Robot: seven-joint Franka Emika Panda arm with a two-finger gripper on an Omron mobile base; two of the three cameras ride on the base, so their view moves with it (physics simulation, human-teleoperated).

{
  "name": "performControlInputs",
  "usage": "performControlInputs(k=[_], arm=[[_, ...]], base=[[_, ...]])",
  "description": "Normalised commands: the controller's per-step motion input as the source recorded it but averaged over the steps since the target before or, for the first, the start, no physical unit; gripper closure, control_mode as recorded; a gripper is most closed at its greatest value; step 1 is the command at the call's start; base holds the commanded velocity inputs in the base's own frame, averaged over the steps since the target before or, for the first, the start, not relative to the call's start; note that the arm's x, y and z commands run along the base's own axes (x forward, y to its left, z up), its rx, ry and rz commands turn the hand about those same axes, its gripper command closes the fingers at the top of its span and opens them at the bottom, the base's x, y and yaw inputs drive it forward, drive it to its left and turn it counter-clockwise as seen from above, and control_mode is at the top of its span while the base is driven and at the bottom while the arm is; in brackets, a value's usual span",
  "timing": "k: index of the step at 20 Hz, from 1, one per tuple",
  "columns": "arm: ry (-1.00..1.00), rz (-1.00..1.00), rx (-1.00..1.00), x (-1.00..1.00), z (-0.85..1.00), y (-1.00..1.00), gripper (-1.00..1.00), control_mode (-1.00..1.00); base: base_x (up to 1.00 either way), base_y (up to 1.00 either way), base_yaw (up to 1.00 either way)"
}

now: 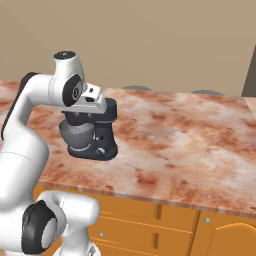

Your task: Navigate to the toaster.

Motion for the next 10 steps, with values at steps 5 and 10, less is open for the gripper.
performControlInputs(k=[5,10], arm=[[0.00,0.00,0.00,-0.58,0.00,0.00,-1.00,-1.00],[0.01,0.00,0.00,-1.00,-0.02,0.00,-1.00,-1.00]], base=[[0.00,0.00,0.00],[0.00,0.00,0.00]])
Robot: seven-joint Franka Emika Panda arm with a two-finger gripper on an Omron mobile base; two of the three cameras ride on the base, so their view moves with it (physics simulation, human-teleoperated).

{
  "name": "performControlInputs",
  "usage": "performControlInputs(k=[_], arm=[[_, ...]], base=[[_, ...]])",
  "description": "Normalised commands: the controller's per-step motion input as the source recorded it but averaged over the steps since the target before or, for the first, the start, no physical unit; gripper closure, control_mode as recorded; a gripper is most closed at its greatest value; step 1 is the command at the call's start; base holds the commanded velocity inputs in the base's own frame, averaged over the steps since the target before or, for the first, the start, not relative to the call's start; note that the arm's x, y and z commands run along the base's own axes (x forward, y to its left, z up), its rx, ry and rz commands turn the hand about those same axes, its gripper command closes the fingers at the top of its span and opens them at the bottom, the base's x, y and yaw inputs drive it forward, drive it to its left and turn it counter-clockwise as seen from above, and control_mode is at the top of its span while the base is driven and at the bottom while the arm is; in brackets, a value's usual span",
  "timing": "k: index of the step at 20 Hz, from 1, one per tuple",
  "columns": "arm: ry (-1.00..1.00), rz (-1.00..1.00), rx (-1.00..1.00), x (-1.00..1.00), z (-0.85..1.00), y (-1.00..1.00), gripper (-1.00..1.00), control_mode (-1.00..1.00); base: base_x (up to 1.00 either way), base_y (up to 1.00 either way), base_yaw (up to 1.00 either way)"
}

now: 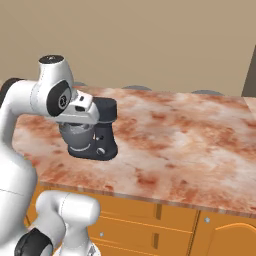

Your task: Navigate to the toaster.

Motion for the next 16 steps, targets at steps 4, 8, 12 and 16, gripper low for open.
performControlInputs(k=[4,8,12,16], arm=[[0.03,0.00,0.00,-1.00,-0.04,0.00,-1.00,-1.00],[0.03,0.00,0.00,-0.91,-0.02,0.00,-1.00,-1.00],[0.00,0.00,0.00,-0.44,0.00,0.00,-1.00,1.00],[0.00,0.00,0.00,0.00,0.00,0.00,-1.00,1.00]], base=[[0.00,0.00,0.00],[0.00,0.00,0.00],[-0.11,0.00,0.00],[-0.33,0.09,0.02]])
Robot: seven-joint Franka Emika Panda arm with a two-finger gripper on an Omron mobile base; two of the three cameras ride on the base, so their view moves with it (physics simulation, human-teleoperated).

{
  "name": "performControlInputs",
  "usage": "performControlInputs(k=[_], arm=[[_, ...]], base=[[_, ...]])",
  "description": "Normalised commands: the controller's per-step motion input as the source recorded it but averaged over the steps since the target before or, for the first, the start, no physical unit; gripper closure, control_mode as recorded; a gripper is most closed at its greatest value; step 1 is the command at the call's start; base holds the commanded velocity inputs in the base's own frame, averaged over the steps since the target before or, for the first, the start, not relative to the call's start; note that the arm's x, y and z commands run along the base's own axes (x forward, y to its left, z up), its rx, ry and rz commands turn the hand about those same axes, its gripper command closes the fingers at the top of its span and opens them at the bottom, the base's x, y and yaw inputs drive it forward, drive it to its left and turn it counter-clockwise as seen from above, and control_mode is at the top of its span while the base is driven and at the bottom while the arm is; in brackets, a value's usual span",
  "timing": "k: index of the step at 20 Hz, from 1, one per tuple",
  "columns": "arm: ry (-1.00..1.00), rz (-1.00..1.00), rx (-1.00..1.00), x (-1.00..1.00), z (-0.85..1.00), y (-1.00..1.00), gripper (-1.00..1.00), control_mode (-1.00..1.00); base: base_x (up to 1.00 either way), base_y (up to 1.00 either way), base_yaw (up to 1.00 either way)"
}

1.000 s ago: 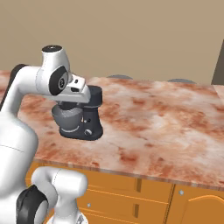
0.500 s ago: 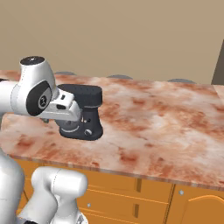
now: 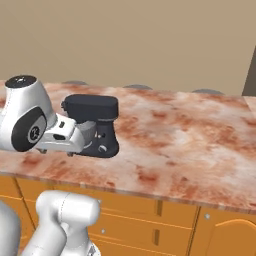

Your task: Navigate to the toaster.

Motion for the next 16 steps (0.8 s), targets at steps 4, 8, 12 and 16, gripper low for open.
performControlInputs(k=[4,8,12,16], arm=[[0.00,0.00,0.00,0.00,0.00,0.00,-1.00,1.00],[0.00,0.00,0.00,0.00,0.00,0.00,-1.00,1.00],[0.00,0.00,0.00,0.00,0.00,0.00,-1.00,1.00],[0.00,0.00,0.00,0.00,0.00,0.00,-1.00,1.00]], base=[[-0.17,0.43,0.33],[-0.18,0.53,0.73],[-0.17,0.53,0.96],[-0.13,0.58,0.93]])
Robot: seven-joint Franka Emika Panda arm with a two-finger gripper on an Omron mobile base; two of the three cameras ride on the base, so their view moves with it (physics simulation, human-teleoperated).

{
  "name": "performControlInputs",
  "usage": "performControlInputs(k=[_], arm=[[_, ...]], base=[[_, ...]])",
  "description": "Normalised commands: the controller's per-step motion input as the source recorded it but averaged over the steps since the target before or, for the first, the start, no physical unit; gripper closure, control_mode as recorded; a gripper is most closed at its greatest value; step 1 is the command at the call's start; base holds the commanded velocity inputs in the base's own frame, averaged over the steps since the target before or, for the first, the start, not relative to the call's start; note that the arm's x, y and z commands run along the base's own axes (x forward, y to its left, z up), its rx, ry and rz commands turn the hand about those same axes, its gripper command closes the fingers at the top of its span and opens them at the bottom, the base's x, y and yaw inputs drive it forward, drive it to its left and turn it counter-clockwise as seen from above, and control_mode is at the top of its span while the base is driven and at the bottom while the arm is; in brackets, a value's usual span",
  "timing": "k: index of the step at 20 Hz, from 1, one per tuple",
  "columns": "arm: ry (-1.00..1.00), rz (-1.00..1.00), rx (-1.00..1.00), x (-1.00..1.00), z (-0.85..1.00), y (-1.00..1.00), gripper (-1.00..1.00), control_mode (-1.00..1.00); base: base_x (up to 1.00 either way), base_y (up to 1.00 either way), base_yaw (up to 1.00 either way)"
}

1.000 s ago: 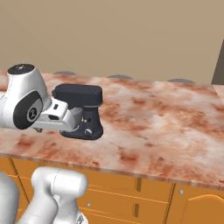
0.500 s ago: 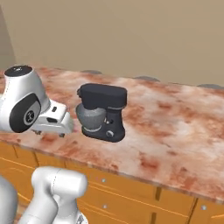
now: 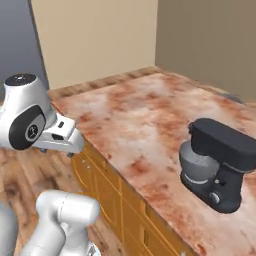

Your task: Navigate to the toaster.

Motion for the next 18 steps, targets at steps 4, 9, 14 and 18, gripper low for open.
performControlInputs(k=[4,9,14,18], arm=[[0.00,0.00,0.00,0.00,0.00,0.00,-1.00,1.00],[0.00,0.00,0.00,0.00,0.00,0.00,-1.00,1.00],[0.00,0.00,0.00,0.00,0.00,0.00,-1.00,1.00],[0.00,0.00,0.00,0.00,0.00,0.00,-1.00,1.00]], base=[[-0.10,0.53,0.89],[-0.09,0.60,0.83],[-0.01,0.55,0.84],[0.00,0.48,0.80]])
